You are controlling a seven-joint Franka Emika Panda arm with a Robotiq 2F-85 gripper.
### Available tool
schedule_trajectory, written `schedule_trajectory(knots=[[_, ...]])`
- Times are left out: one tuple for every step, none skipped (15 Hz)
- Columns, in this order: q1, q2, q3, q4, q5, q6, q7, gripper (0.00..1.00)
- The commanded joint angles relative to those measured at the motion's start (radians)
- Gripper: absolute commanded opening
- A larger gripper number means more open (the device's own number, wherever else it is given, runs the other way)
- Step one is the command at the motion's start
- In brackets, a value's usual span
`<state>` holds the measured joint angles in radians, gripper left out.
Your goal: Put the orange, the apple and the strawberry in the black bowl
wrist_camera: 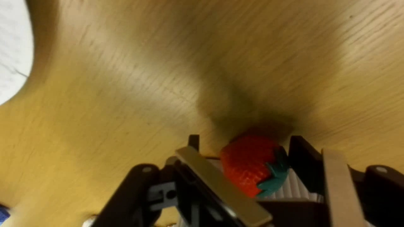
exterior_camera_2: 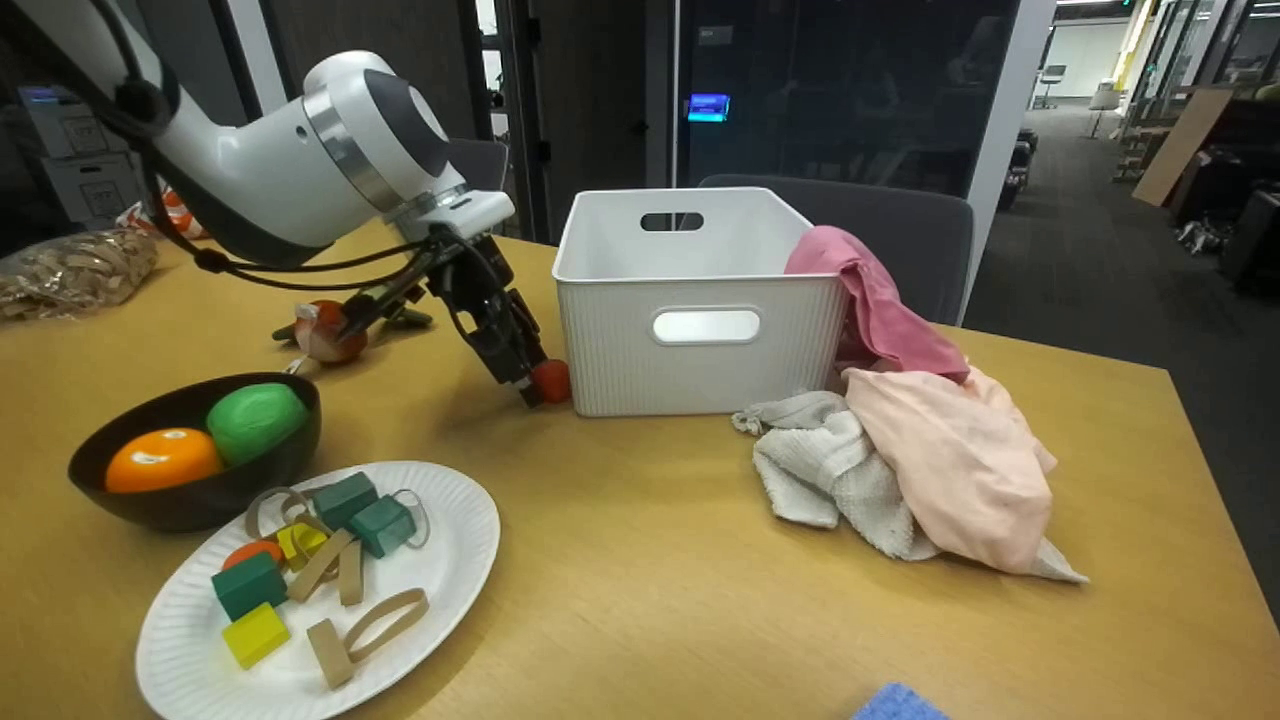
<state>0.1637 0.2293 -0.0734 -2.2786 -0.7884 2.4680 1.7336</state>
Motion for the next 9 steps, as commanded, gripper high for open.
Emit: schedule_trajectory(knots=[[0.003, 0.014, 0.010, 0.037, -0.063, -0.040, 0.057, 0.44], [0.002, 0.014, 0.013, 0.038, -0.069, -0.043, 0.063, 0.37], [0.002, 0.010, 0.016, 0.036, -0.076, -0.047, 0.064, 0.29], [0.001, 0.003, 0.019, 0.032, -0.078, -0.051, 0.065, 0.27], [-0.001, -0.012, 0.025, 0.022, -0.073, -0.054, 0.059, 0.27], [-0.011, -0.030, 0.036, 0.006, -0.047, -0.034, 0.024, 0.27], [-0.017, -0.052, 0.045, -0.012, -0.033, -0.014, -0.003, 0.27], [-0.020, -0.077, 0.053, -0.030, -0.024, -0.004, -0.023, 0.27], [-0.024, -0.103, 0.061, -0.048, -0.015, 0.005, -0.047, 0.27]])
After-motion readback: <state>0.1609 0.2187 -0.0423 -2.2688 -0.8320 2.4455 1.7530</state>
